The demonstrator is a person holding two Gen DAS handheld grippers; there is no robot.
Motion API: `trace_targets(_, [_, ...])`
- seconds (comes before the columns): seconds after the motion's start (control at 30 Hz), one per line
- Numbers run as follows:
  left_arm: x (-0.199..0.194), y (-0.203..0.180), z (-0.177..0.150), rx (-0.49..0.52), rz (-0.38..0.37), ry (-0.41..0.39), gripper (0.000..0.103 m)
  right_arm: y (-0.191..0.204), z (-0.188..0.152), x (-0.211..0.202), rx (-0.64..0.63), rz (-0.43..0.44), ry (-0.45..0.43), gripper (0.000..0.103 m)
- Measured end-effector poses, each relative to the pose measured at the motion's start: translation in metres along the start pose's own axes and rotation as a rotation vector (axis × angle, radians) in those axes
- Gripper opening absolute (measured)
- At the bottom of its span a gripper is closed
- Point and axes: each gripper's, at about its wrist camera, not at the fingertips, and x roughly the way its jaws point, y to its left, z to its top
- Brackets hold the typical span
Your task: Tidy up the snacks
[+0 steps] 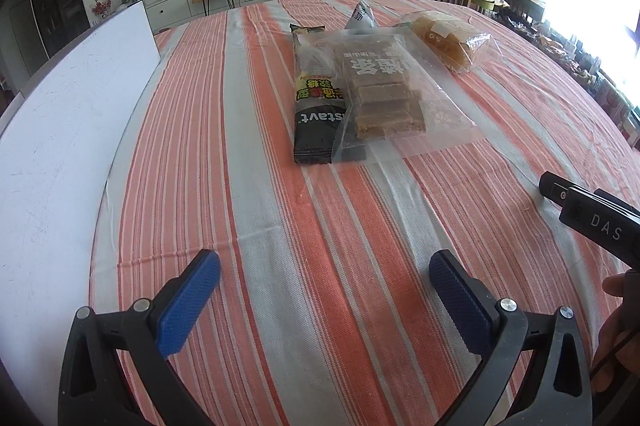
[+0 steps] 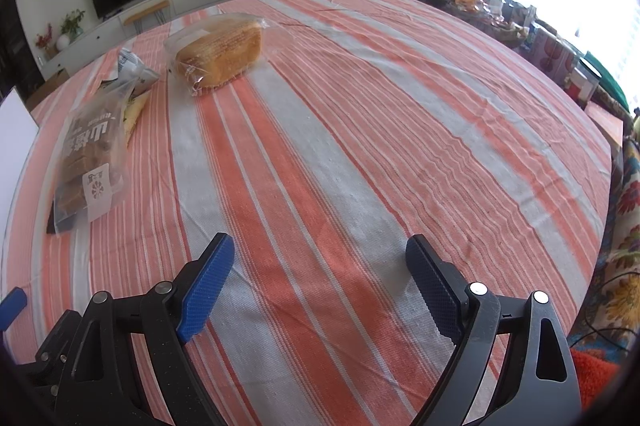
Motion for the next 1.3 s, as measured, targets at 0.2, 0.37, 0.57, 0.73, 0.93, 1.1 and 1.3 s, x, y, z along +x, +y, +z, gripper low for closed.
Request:
trace_targets(0.2, [-0.0001, 0.0000, 0.0000, 0.000, 0.000, 0.000, 0.103, -0.0001, 0.0000, 0.0001, 0.000, 0.000, 0.000, 0.090])
trace_targets(0.37, [-0.0001, 0.0001, 0.0001, 0.000, 0.000, 0.000, 0.103, -0.0001, 0.0000, 0.0000, 0.000, 0.000, 0.000, 0.090])
trace_targets(0.57, [-0.0003, 0.0002, -0.0002, 0.000, 0.000, 0.000, 0.103, 0.0002, 0.0003, 0.0002, 0.000, 0.000, 0.000, 0.090])
trace_targets(0.73, [-0.0002, 0.0003, 0.0003, 0.000, 0.000, 0.000, 0.103, -0.0001, 0.0001, 0.0000, 0.000, 0.000, -0.001, 0.090])
trace_targets(0.93, [-0.0003, 0.0004, -0.0001, 0.000, 0.000, 0.000, 0.103, 0.0002, 0.0004, 0.0002, 0.000, 0.000, -0.001, 0.090])
trace_targets(1.1, [-0.0002, 0.0004, 0.0002, 0.000, 0.000, 0.000, 0.103, -0.0003, 0.0000, 0.0001, 0.000, 0.000, -0.001, 0.090])
trace_targets(1.3, [-0.0002, 0.0009, 0.0008, 0.009, -0.009, 0.001, 0.103, 0.0002, 0.0003, 0.0003, 0.000, 0.000, -0.001, 0.091])
